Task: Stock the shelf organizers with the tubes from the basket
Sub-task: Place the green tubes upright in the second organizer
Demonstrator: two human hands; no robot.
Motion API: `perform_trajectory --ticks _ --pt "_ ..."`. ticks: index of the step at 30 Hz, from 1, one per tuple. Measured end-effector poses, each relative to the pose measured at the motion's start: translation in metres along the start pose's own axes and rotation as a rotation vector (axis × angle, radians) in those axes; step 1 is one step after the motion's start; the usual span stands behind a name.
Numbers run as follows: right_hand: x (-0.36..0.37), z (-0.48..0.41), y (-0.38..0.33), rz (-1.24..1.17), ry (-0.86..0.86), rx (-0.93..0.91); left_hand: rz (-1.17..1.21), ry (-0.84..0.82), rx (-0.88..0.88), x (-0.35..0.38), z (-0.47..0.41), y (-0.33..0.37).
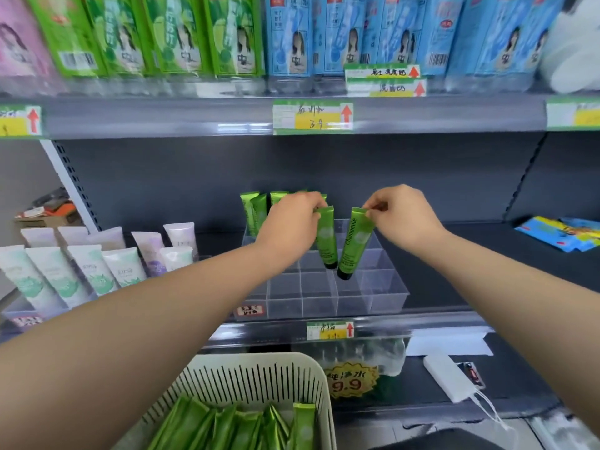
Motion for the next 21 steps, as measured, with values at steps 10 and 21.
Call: perform_trajectory --ticks 10,21 --pt "0.012 -0.057 0.023 -0.022 0.113 -0.066 -0.053 0.069 -0.024 0.022 -0.065 -0.021" --pt "0.031 -0.117 0.045 -0.006 0.206 -0.122 -0.133 0.025 -0.036 0.052 -0.121 -0.045"
Point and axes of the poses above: each hand's wrist, its own z-axis away from the middle knuckle, its own x-axis out of the palm, y = z × x, the point moved 2 cm from there along -z, towards the middle knuckle, and after that the axes turned 9 degrees about -y, right-handed, at the moved point
